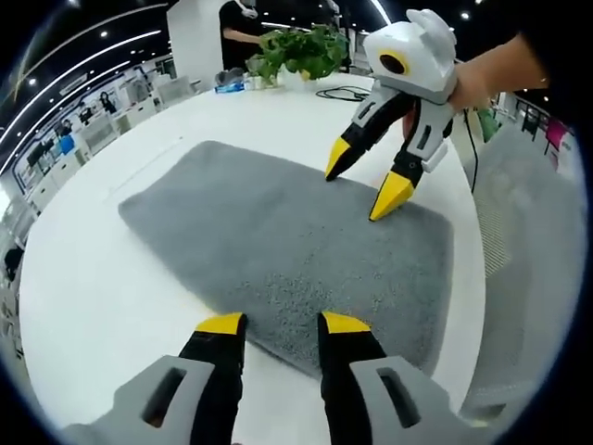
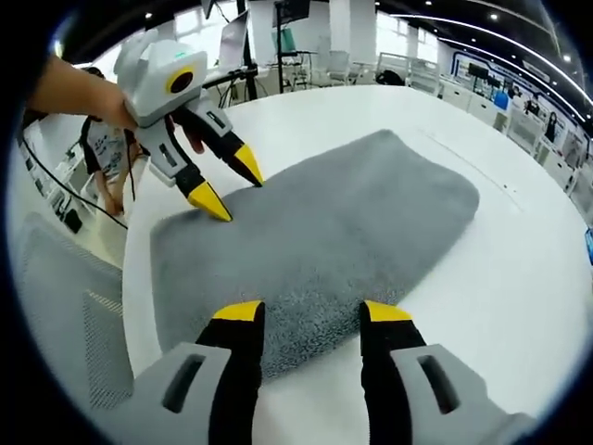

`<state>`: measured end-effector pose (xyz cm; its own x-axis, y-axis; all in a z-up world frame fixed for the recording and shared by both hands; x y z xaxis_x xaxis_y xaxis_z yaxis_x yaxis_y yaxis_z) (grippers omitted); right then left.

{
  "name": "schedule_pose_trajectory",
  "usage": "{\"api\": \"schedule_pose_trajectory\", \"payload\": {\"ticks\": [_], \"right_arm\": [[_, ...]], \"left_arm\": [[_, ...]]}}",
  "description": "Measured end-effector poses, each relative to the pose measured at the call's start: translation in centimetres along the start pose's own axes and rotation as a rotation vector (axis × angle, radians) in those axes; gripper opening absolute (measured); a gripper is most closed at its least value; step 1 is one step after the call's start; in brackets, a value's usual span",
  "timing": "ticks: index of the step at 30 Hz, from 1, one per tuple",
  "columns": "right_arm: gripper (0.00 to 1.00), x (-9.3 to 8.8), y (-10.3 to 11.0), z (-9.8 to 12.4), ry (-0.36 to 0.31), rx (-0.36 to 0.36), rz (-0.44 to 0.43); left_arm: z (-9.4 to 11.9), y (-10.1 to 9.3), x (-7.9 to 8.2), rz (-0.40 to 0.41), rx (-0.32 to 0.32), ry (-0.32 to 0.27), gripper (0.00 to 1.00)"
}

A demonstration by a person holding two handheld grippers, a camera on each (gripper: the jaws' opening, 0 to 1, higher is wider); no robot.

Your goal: Fold the towel on the table until its edges align and the towel forms a compact rectangular stack.

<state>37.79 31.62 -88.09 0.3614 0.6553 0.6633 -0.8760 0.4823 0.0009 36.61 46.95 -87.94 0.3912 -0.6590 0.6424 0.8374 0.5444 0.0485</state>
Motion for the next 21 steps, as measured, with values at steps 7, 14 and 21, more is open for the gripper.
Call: {"api": "schedule_pose_trajectory", "payload": {"ticks": [7, 14, 21], "right_arm": [[0.4, -0.4, -0.1, -0.6, 0.029, -0.009, 0.041], [0.4, -0.8, -0.4, -0.8, 0.023, -0.013, 0.046], [0.39, -1.1, -0.5, -0.6, 0.037, -0.016, 0.058]], "left_arm": [[-0.2, 0.0, -0.2, 0.049, -0.018, -0.011, 0.3], [-0.4, -0.1, -0.2, 0.042, -0.015, -0.009, 0.3], [-0.5, -0.3, 0.0, 0.041, -0.017, -0.009, 0.3]]}}
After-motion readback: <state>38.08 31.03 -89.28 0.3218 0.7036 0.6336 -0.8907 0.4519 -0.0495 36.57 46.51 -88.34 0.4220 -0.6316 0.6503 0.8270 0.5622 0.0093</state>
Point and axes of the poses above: the point that each gripper's makers call its tool centre point, and the gripper's own axes: z roughly backward along the fingers, y roughly to its left, x roughly out of its top, the point moved 3 cm from there along z, roughly backward along the fingers, and after that the axes turned 2 degrees about -x, right-handed, at the moved point
